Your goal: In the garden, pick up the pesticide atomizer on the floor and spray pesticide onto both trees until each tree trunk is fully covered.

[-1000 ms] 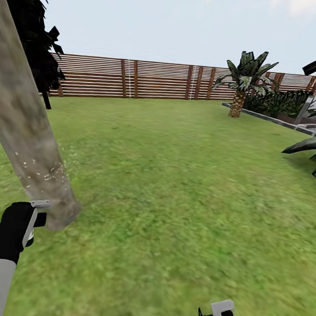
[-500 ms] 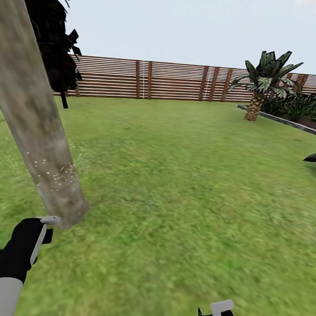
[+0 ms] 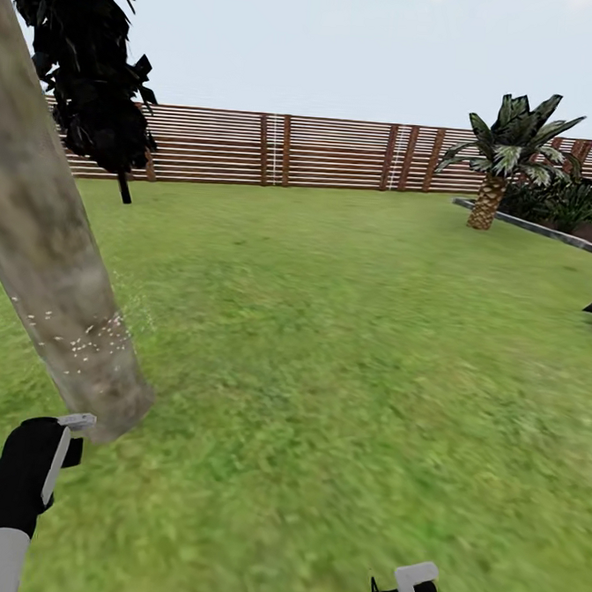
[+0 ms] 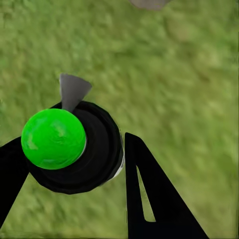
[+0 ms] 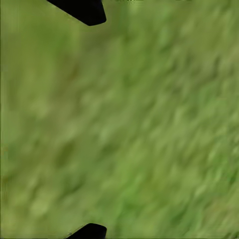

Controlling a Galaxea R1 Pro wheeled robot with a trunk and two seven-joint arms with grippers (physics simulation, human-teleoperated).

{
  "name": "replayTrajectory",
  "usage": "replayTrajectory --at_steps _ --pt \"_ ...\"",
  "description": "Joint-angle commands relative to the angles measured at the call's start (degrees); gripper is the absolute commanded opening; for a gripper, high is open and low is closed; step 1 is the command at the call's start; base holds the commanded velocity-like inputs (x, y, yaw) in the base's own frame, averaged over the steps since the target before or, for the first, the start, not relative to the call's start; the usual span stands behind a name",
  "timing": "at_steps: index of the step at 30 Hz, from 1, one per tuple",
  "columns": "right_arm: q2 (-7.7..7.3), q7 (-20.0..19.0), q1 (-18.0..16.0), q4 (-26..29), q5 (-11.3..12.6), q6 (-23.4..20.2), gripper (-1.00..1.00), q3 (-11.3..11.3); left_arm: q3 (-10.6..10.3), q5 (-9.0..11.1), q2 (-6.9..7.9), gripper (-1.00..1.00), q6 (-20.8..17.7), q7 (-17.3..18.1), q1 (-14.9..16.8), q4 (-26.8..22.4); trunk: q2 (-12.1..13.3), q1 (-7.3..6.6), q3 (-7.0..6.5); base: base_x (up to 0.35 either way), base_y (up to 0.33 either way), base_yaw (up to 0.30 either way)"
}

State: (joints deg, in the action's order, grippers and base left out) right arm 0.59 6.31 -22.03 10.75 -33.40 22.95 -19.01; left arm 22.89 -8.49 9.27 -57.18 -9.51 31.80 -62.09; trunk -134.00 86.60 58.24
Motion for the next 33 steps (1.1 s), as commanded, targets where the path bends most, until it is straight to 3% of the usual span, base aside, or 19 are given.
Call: replayTrajectory --at_steps 1,5,13,18,28,31,33 --pt "0.02 0.28 -0.03 -0.04 -0.61 0.16 1.0 -0.33 0.93 -0.22 0.02 -1.0 -0.22 0.2 -0.02 -0.04 -0.02 0.02 0.05 0.331 -0.015 0.257" --pt "0.02 0.28 -0.03 -0.03 -0.6 0.16 1.0 -0.33 2.08 -0.52 -0.02 -1.0 0.08 0.2 -0.09 -0.05 -0.02 0.02 0.05 0.23 -0.003 0.273" --pt "0.0 0.28 -0.03 -0.11 -0.61 0.16 1.0 -0.33 1.7 -0.35 -0.51 -1.0 0.76 0.22 -0.16 -0.05 -0.02 0.02 0.05 0.016 0.0 0.267" --pt "-0.02 0.28 -0.03 -0.11 -0.61 0.15 1.0 -0.33 1.76 -0.47 -0.83 -1.0 3.46 0.21 -0.16 -0.03 -0.02 0.02 0.05 0.185 0.0 0.045" --pt "0.02 0.28 -0.03 -0.12 -0.61 0.16 1.0 -0.33 1.64 0.28 -0.83 -1.0 3.19 1.33 0.05 -0.97 -0.02 0.02 0.05 0.15 0.0 0.001" --pt "0.02 0.28 -0.03 -0.12 -0.61 0.16 1.0 -0.33 1.58 0.3 -0.09 -1.0 2.44 2.17 0.91 -1.09 -0.02 0.02 0.05 0.0 0.0 0.0" --pt "0.02 0.28 -0.03 -0.12 -0.61 0.16 1.0 -0.33 1.13 0.3 1.8 -1.0 1.5 2.98 2.26 -1.06 -0.02 0.02 0.05 0.0 0.0 0.0"
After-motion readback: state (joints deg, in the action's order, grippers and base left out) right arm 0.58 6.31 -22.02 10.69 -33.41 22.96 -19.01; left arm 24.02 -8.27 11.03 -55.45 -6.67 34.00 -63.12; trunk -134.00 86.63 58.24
